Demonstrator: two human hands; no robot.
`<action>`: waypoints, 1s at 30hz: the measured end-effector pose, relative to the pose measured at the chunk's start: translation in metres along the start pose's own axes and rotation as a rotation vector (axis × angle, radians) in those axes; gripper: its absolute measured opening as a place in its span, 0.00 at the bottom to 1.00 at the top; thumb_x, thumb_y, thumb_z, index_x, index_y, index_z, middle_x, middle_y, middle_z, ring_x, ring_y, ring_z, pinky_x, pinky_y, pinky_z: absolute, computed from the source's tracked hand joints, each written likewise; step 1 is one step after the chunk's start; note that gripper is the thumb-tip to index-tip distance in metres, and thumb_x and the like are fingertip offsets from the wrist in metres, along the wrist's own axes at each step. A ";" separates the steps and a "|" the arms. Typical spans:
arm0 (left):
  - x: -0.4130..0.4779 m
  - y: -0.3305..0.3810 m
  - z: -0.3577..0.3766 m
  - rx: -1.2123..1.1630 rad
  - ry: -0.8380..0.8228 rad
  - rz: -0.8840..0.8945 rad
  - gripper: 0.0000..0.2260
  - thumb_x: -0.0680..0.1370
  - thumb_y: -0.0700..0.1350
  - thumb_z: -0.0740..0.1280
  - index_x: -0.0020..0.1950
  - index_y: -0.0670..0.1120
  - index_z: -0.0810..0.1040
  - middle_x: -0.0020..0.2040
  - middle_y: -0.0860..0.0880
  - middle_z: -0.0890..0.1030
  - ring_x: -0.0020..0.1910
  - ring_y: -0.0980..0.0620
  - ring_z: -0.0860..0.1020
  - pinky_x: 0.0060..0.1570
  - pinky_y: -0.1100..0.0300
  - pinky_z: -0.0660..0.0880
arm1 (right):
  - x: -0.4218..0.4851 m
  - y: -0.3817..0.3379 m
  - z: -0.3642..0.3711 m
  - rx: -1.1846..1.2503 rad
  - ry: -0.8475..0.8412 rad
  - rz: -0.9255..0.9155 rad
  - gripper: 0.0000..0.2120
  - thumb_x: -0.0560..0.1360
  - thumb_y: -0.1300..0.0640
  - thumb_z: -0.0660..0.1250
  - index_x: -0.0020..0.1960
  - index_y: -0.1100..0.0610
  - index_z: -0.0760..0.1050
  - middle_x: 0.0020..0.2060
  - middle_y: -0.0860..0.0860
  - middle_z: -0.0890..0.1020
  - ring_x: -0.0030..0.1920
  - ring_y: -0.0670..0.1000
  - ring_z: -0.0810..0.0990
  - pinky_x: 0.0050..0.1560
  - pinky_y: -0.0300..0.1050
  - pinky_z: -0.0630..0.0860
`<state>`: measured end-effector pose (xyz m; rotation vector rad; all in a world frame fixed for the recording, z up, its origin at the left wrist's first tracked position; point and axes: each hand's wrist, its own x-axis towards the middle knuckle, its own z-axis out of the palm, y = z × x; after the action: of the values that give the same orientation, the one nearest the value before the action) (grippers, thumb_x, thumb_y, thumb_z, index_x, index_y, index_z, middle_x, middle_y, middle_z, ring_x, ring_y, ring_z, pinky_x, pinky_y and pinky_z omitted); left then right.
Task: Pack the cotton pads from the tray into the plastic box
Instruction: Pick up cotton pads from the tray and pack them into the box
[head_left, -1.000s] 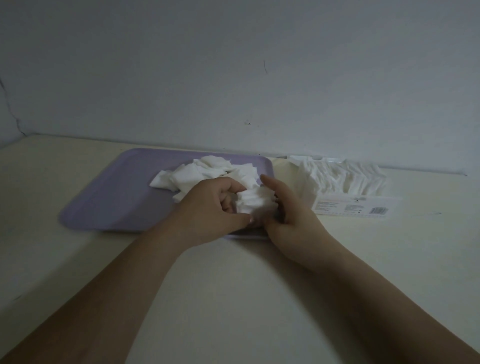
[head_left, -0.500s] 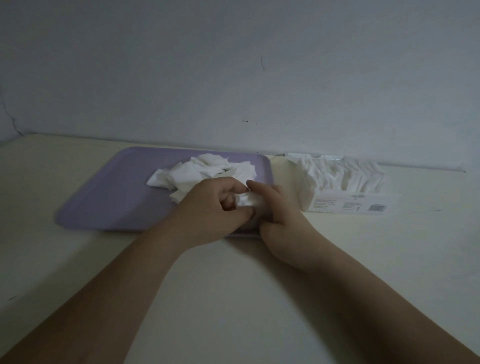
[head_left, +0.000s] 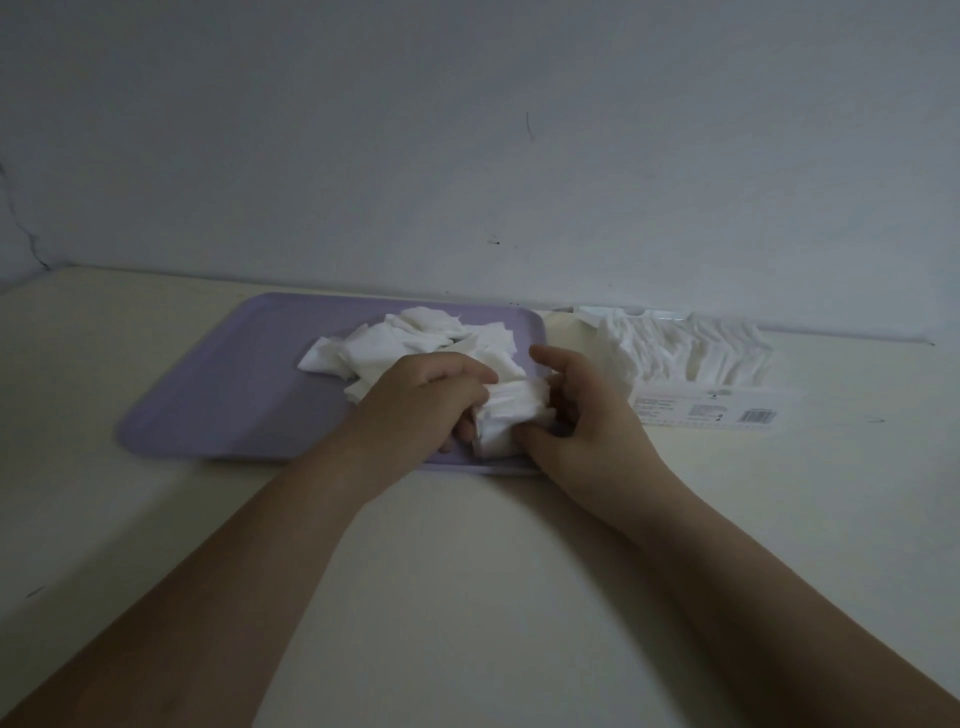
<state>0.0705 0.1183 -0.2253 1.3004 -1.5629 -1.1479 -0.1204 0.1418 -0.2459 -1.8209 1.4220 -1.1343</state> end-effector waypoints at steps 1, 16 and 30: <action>-0.001 0.000 -0.001 0.025 -0.052 0.007 0.10 0.73 0.46 0.69 0.52 0.53 0.85 0.30 0.52 0.81 0.26 0.60 0.75 0.28 0.68 0.69 | 0.000 0.001 -0.001 -0.006 -0.001 0.010 0.32 0.74 0.67 0.71 0.74 0.47 0.69 0.52 0.49 0.81 0.46 0.39 0.82 0.47 0.28 0.75; -0.001 -0.010 -0.004 0.207 0.010 0.178 0.11 0.72 0.36 0.78 0.48 0.49 0.82 0.25 0.57 0.72 0.25 0.59 0.68 0.27 0.68 0.65 | -0.006 0.000 0.007 -0.162 0.033 -0.027 0.17 0.79 0.61 0.65 0.64 0.47 0.79 0.54 0.44 0.85 0.53 0.43 0.81 0.49 0.26 0.72; -0.002 -0.015 0.000 0.221 -0.077 0.265 0.09 0.74 0.37 0.74 0.50 0.49 0.85 0.40 0.40 0.85 0.33 0.55 0.75 0.37 0.59 0.71 | -0.006 0.001 0.001 -0.096 -0.062 -0.016 0.29 0.76 0.58 0.73 0.75 0.46 0.70 0.61 0.33 0.77 0.59 0.31 0.74 0.56 0.19 0.67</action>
<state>0.0753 0.1197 -0.2401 1.1536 -1.8978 -0.8871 -0.1204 0.1470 -0.2494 -1.9197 1.4506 -1.0248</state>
